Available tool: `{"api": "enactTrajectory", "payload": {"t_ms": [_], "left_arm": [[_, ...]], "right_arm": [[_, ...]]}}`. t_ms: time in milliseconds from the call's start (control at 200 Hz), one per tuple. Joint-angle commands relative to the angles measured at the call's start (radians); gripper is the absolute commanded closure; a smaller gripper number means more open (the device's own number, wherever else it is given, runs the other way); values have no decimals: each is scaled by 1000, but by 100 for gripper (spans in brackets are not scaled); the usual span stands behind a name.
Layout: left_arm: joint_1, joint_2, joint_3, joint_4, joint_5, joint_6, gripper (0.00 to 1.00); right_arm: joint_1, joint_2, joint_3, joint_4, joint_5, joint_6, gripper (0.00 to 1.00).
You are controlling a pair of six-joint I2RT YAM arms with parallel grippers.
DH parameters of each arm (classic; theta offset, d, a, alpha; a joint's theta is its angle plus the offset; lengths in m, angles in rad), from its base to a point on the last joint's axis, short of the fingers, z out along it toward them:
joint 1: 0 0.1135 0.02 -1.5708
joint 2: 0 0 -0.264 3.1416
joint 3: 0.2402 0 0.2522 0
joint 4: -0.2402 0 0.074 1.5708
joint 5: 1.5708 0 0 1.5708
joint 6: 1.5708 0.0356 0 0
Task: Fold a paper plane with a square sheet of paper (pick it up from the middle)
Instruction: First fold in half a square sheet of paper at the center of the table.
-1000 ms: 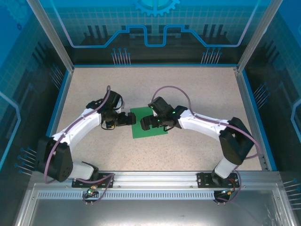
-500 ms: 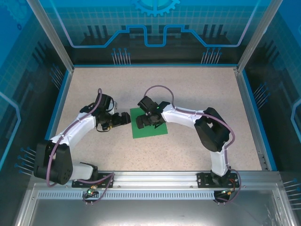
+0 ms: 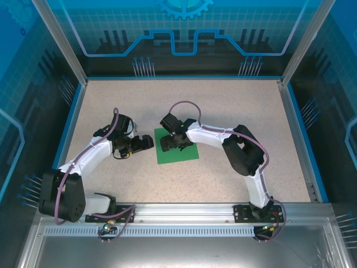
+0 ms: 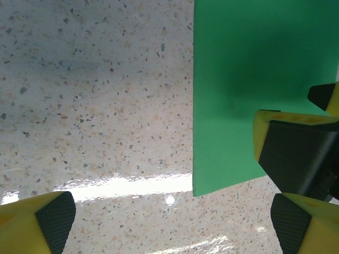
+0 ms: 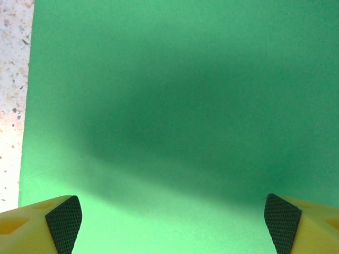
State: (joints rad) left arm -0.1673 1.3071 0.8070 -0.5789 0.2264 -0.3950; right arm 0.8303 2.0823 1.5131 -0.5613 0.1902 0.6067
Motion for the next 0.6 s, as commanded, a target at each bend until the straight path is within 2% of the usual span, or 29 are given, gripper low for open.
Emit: {"api": "enactTrajectory", "payload": {"t_ms": [0, 595], "left_arm": [[11, 8, -10, 11, 31, -21, 1], [11, 36, -4, 10, 45, -19, 1]], "right_arm": [[-10, 25, 35, -32, 26, 15, 7], [-10, 112, 53, -69, 52, 96, 11]]}}
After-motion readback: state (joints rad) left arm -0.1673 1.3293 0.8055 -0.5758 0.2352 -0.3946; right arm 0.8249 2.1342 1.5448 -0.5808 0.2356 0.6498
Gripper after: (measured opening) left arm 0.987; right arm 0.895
